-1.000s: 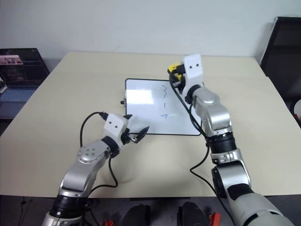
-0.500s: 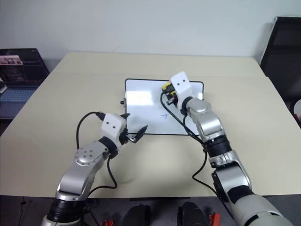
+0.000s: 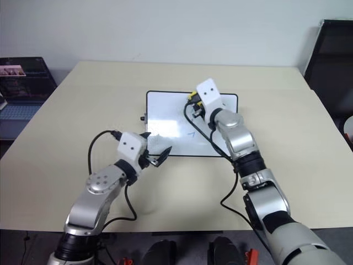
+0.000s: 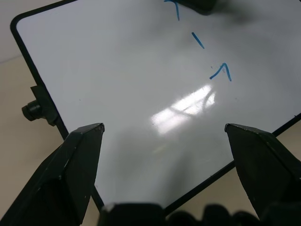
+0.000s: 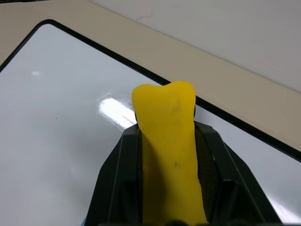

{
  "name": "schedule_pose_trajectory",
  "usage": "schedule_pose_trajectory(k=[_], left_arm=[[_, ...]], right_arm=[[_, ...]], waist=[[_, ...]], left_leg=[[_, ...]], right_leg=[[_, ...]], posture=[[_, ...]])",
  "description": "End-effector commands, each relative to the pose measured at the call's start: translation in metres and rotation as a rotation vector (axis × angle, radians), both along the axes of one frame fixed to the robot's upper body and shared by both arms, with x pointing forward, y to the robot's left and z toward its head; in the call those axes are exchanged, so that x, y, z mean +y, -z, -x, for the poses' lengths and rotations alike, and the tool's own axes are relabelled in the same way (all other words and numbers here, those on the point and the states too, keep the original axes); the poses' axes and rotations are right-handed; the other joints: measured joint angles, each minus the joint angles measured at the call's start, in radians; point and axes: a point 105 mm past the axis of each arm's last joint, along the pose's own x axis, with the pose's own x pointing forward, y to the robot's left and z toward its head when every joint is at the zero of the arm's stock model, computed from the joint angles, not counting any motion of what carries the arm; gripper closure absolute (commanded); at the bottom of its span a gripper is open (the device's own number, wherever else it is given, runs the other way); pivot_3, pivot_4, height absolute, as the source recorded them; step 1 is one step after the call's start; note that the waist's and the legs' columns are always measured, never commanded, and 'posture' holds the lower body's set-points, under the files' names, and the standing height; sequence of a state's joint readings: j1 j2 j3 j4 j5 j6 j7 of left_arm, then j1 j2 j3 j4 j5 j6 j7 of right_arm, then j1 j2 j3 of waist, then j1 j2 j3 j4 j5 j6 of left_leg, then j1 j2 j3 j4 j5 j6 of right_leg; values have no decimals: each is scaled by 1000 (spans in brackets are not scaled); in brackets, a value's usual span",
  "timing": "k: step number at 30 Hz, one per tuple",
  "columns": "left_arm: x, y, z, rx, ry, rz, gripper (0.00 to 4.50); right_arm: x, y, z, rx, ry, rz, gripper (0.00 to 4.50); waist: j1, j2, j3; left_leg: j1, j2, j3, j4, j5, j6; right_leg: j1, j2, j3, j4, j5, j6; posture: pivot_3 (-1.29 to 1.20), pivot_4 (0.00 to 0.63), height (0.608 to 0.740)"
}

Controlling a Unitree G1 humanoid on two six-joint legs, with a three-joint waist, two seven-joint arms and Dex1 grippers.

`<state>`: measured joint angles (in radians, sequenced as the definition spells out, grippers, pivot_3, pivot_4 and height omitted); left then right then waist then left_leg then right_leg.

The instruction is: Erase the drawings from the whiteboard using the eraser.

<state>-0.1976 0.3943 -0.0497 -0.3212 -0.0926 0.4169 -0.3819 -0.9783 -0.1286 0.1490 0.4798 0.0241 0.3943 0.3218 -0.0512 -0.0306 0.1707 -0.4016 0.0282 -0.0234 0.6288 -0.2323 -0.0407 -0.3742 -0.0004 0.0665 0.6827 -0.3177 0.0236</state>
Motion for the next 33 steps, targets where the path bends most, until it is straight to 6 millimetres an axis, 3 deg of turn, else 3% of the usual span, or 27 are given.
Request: schedule_pose_trajectory(k=[1, 10, 25, 29, 33], left_arm=[[5, -18, 1, -70, -19, -7, 0], [12, -19, 2, -72, -42, -9, 0], [4, -18, -1, -69, -19, -1, 0], [3, -19, -2, -69, -14, 0, 0], [1, -20, -3, -72, -10, 1, 0]], right_arm=[[10, -12, 4, -39, -27, -28, 3371], [3, 21, 18, 76, -39, -9, 3371], [-56, 34, 13, 107, 126, 67, 3371], [-53, 32, 14, 105, 125, 61, 3371], [-32, 23, 10, 84, 90, 37, 3371]], waist=[[-1, 0, 0], [1, 0, 0], [21, -1, 0], [20, -1, -1], [18, -1, -1]], left_leg=[[0, 0, 0, 0, 0, 0], [0, 0, -1, 0, 0, 0], [1, -1, -1, 1, 0, 0], [2, -1, -1, 1, 0, 0], [2, -1, -1, 1, 0, 0]], right_leg=[[0, 0, 0, 0, 0, 0], [0, 0, 0, 0, 0, 0], [2, 0, -1, 0, 1, 0], [2, 0, -1, 0, 1, 0], [2, 0, -1, 1, 1, 0]], posture=[[0, 150, 740], [0, 150, 740], [0, 150, 740], [0, 150, 740], [0, 150, 740]])
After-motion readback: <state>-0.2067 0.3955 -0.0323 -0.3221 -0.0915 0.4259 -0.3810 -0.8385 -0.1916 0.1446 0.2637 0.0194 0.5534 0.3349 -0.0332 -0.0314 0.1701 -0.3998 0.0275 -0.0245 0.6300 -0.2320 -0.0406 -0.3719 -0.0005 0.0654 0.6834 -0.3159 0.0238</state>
